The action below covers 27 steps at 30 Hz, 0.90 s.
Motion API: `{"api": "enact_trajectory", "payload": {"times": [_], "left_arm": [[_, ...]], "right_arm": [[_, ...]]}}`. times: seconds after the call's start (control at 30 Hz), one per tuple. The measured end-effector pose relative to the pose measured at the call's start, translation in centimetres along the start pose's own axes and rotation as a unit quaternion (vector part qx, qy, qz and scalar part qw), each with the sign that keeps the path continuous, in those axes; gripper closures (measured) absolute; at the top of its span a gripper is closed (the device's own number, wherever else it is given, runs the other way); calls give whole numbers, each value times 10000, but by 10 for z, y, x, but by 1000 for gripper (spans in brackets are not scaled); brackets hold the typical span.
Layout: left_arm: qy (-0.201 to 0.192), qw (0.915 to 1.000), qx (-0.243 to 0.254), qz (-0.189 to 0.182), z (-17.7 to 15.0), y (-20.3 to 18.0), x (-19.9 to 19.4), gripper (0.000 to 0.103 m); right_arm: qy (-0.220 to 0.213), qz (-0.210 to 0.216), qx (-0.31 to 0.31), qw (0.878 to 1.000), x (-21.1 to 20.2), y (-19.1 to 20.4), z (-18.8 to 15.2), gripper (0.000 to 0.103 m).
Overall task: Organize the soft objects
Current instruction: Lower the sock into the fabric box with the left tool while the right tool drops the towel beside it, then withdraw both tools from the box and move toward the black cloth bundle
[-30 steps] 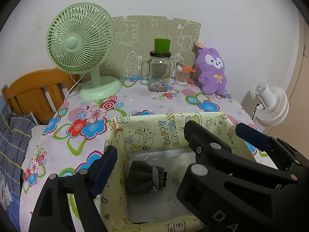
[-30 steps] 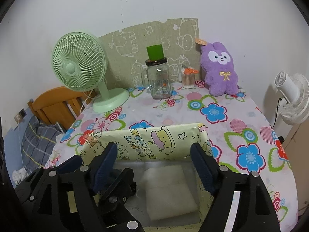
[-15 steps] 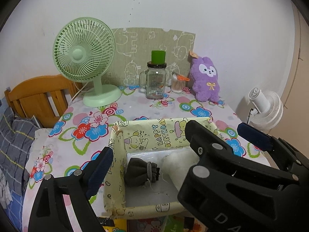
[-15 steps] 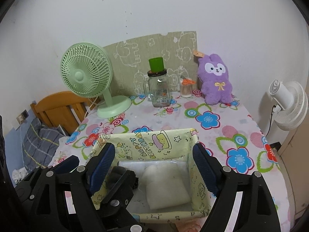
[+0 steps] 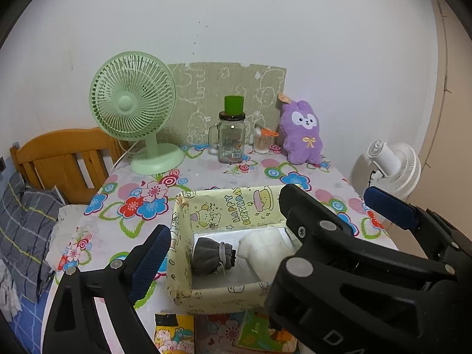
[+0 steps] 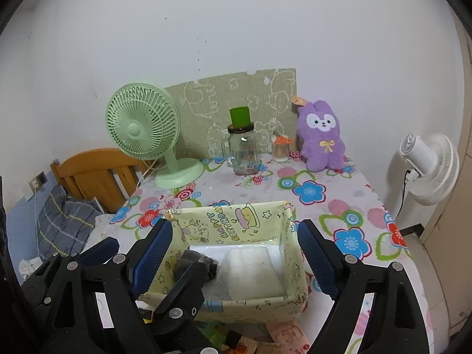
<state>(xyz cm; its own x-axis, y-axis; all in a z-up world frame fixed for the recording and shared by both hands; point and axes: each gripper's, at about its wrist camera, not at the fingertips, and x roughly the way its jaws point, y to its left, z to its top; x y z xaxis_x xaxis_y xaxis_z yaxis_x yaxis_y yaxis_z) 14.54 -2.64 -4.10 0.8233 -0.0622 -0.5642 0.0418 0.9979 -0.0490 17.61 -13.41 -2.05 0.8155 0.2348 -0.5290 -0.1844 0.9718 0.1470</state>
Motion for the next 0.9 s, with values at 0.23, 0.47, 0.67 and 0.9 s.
{"api": "enact_trajectory", "payload": {"times": [0.23,0.47,0.67,0.9], "left_arm": [[-174,9998,57,11,-4,-5,-22,6],[-312,9995,95,30,-10,-8,-43,4],[-399,9991,132,73,-17,-9,-57,2],[-479,9986,158,128,-28,-9,-69,1]], "right_arm": [[-159,-79,-27,9998,-26,2,-3,9],[-281,-130,-69,9995,-49,5,-7,6],[-353,-167,-106,9992,-65,9,-13,4],[-390,-227,-156,9989,-81,14,-25,3]]}}
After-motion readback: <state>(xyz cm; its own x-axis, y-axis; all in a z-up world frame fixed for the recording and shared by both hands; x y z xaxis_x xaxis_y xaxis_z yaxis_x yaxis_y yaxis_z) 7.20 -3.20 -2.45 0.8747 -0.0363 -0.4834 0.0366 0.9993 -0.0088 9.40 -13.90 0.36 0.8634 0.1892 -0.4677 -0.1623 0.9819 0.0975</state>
